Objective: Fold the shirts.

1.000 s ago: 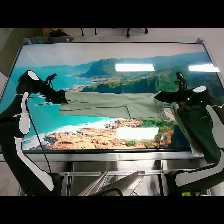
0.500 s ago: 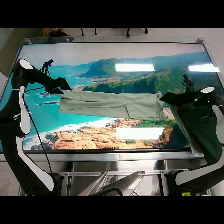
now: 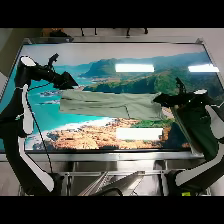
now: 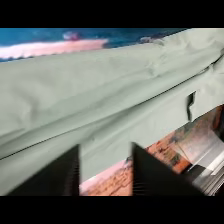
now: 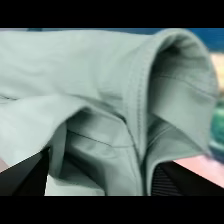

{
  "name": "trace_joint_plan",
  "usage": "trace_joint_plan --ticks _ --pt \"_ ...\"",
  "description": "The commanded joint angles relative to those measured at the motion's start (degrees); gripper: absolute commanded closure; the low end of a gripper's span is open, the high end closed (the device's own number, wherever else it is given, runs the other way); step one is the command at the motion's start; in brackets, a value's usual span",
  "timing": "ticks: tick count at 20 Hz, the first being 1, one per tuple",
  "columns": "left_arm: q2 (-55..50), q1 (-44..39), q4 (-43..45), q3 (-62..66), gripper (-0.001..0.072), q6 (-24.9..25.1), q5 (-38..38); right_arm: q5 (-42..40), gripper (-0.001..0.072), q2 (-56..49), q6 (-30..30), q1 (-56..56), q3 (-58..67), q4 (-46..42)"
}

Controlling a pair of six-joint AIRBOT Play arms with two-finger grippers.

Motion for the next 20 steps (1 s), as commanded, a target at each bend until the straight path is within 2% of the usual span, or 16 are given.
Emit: trace_joint_plan --ticks 1,2,3,5,15,18,20 --pt "0.0 -4.7 -1.0 0.1 0.0693 0.5 4.6 0.1 0.0115 -0.4 -0.6 1.5 0.0 0.3" --pt "0.0 -6.3 -1.0 0.0 0.0693 0.5 6.1 0.2 0.0386 -0.4 -0.8 1.6 0.0 0.7" --pt "0.0 -8.0 -1.0 -0.4 0.0693 0.7 7.7 0.5 0.0572 -0.3 -1.7 1.7 0.0 1.6" --pt "0.0 -11.7 -1.0 -3.2 0.0693 1.0 11.9 1.9 0.0693 -0.2 -2.5 1.7 0.2 3.9" --pt "-0.4 -32.2 -0.6 -16.9 0.0693 4.5 35.9 5.6 0.0693 7.1 -0.4 1.4 3.7 4.5" --pt "-4.3 -36.2 -0.6 -13.7 0.0693 4.3 34.8 8.2 0.0693 7.3 1.1 1.3 3.8 4.6" --pt "-8.9 -38.1 -0.6 -8.4 0.0694 0.9 31.3 10.3 0.0693 8.5 1.8 1.0 3.8 4.5"
